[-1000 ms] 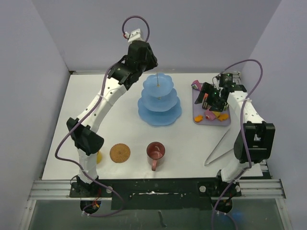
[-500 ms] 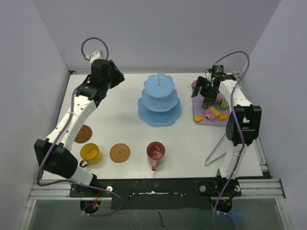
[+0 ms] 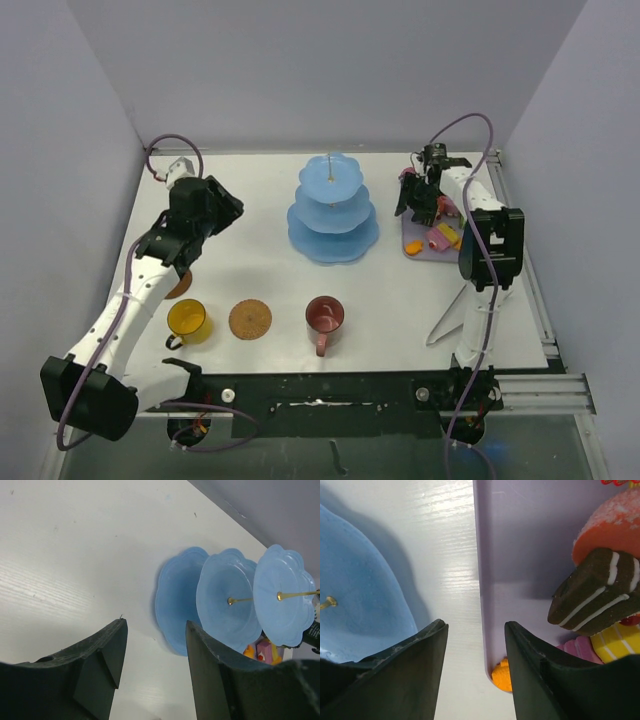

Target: Serve the afternoon tea

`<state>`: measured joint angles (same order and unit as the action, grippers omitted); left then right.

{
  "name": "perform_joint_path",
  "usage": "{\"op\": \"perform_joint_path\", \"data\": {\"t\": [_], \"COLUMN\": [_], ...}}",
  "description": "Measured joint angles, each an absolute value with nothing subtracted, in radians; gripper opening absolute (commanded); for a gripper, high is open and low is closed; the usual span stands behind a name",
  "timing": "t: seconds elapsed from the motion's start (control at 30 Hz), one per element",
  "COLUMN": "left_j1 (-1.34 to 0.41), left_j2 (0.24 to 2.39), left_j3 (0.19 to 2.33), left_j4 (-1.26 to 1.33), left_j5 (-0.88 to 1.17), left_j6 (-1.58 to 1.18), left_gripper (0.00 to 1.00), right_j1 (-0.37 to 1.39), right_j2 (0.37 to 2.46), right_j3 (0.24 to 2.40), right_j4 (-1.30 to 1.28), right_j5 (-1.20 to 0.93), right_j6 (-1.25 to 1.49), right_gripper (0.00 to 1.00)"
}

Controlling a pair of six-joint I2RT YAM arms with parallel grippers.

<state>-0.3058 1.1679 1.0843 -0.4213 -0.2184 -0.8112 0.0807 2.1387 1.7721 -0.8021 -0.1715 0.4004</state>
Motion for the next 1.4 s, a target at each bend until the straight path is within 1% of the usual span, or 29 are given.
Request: {"op": "perform_joint_path", "data": {"t": [0.03,0.1,0.23,0.33,0.53,0.67,0.87,0.9,0.97,1.07,1.13,1.2,1.23,1.3,1.4], "left_j1": [-0.306,-0.306,-0.306,-0.306,-0.306,-0.306,-0.306,-0.306,-0.306,-0.306,-0.306,-0.306,-0.306,-0.306,-0.306], "left_j2": [1.165,1.163,1.157,1.152,1.142,1.126,1.095,1.087,1.071,1.050,1.047,1.047,1.047,1.047,1.047], "left_j3": [1.078,1.072,1.071,1.071,1.064,1.039,1.002,0.993,0.978,0.956,0.954,0.954,0.954,0.953,0.946], "left_j4": [-0.427,-0.438,-0.445,-0.448,-0.463,-0.474,-0.499,-0.500,-0.502,-0.510,-0.516,-0.520,-0.521,-0.521,-0.520], "left_j5": [-0.215,-0.212,-0.208,-0.208,-0.205,-0.203,-0.202,-0.202,-0.202,-0.201,-0.201,-0.201,-0.201,-0.201,-0.201], "left_j6": [-0.814,-0.821,-0.823,-0.823,-0.827,-0.829,-0.831,-0.831,-0.835,-0.840,-0.842,-0.842,-0.841,-0.841,-0.838], "left_gripper": [0.48,0.48,0.48,0.48,0.48,0.48,0.48,0.48,0.48,0.48,0.48,0.48,0.48,0.49,0.49], "right_j1": [0.081,0.086,0.110,0.130,0.154,0.166,0.206,0.213,0.218,0.225,0.225,0.224,0.224,0.223,0.217], "right_j2": [2.144,2.158,2.173,2.171,2.133,2.104,2.053,2.048,2.043,2.041,2.040,2.035,2.027,1.997,1.890], "right_j3": [1.772,1.772,1.764,1.732,1.630,1.583,1.512,1.505,1.501,1.504,1.519,1.549,1.571,1.597,1.600], "right_j4": [-0.803,-0.808,-0.814,-0.806,-0.762,-0.743,-0.733,-0.738,-0.746,-0.765,-0.786,-0.806,-0.820,-0.836,-0.867], "right_j5": [-0.168,-0.157,-0.122,-0.105,-0.051,-0.019,-0.001,-0.001,-0.002,-0.012,-0.019,-0.021,-0.019,-0.009,0.018], "right_j6": [0.396,0.387,0.370,0.364,0.370,0.381,0.431,0.444,0.465,0.492,0.496,0.501,0.505,0.512,0.543], "right_gripper": [0.49,0.42,0.35,0.27,0.17,0.13,0.13,0.14,0.22,0.30,0.40,0.52,0.56,0.60,0.76]}}
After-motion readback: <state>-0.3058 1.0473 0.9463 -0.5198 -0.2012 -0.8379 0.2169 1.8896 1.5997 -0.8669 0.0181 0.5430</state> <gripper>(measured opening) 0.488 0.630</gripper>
